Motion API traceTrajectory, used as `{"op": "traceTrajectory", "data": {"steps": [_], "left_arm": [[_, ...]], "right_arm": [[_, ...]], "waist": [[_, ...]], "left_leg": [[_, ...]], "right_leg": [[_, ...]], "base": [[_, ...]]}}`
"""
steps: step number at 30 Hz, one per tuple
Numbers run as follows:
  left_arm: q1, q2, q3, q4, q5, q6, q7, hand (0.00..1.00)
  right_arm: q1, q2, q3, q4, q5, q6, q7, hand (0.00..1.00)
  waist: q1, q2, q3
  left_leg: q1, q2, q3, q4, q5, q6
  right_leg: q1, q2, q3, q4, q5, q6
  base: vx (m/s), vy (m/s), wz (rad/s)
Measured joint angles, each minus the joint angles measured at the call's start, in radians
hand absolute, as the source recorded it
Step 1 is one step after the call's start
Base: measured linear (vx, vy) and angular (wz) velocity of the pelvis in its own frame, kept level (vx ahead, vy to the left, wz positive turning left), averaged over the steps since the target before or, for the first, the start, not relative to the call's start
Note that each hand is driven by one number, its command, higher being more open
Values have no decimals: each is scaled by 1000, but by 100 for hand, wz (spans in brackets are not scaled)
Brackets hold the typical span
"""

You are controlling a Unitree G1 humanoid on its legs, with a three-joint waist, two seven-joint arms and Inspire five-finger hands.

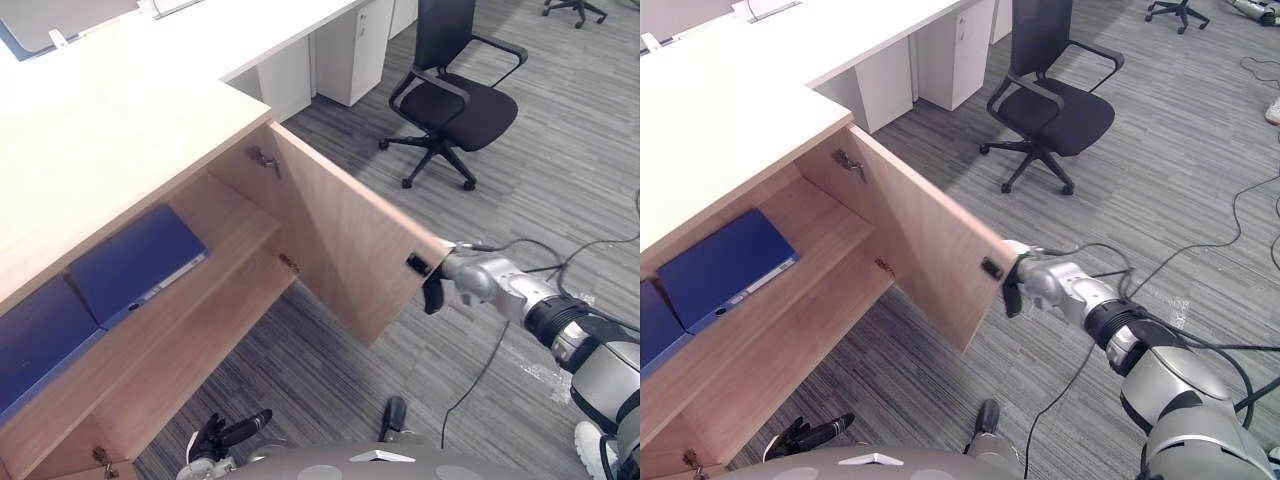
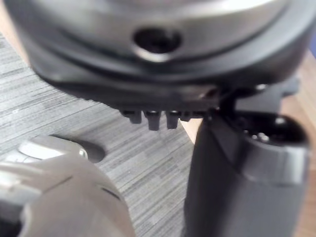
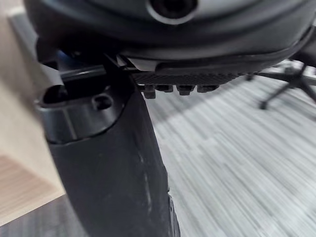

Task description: Walk over to the cabinet, pick up the folder, carry it to the office cabinet, place the folder inside the office cabinet, then close the office cabinet door

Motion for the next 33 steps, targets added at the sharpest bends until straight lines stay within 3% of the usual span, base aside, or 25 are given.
{"op": "traceTrajectory", "data": {"steps": [3,6,9,13,16,17,19,20,25,33], "left_arm": [[1,6,44,0,2,-4,9,100],[9,7,57,8,39,-4,19,100],[9,10,75,8,39,-4,23,100],[9,25,94,9,39,-4,35,100],[18,33,102,9,39,-4,47,100],[39,20,132,18,38,-3,48,100],[47,26,149,27,38,-2,47,100],[48,25,162,43,37,2,45,100],[47,1,171,68,36,15,26,100],[30,3,169,78,34,15,14,100]], "right_arm": [[0,-5,35,-218,2,-2,1,100],[-1,-16,69,-436,98,-66,1,100],[-1,23,96,-544,161,-144,-4,100],[-3,73,135,-607,169,-204,-8,100],[-3,72,176,-603,170,-203,-5,100],[-1,71,204,-603,171,-196,-2,100],[3,71,216,-599,191,-195,0,100],[3,70,217,-588,195,-192,9,100],[31,33,212,-517,196,-166,21,100],[226,25,26,-327,150,-143,27,100]], "waist": [[15,-30,-23],[27,-60,-44],[37,-87,-62],[52,-116,-82],[64,-119,-86],[65,-93,-99],[65,-101,-106],[72,-96,-108],[74,-68,-110],[79,-78,-106]], "left_leg": [[-15,-2,2,0,17,2],[-15,-2,4,0,19,3],[-18,-4,4,-2,19,3],[-31,-2,4,-6,14,-2],[-31,1,11,-19,11,-3],[-32,40,27,-41,11,10],[-30,31,22,-40,13,-3],[-35,35,22,-33,21,-11],[-40,36,18,-35,28,-15],[-52,20,-4,-28,27,-13]], "right_leg": [[-20,1,8,0,5,-7],[-24,2,14,1,16,-16],[-31,0,16,0,20,-18],[-43,-1,6,0,10,-29],[-45,-1,-17,0,-13,-28],[-40,5,-52,14,-38,-20],[-30,2,-49,43,-28,-22],[-18,14,-47,3,0,-26],[-22,19,-49,2,5,-27],[-18,0,-56,1,9,-22]], "base": [[-26,-32,-6],[-42,-3,-6],[-60,16,-1],[-104,-1,6],[-104,-15,-2],[0,0,0],[73,22,-7],[35,-39,-12],[3,13,0],[16,52,7]]}}
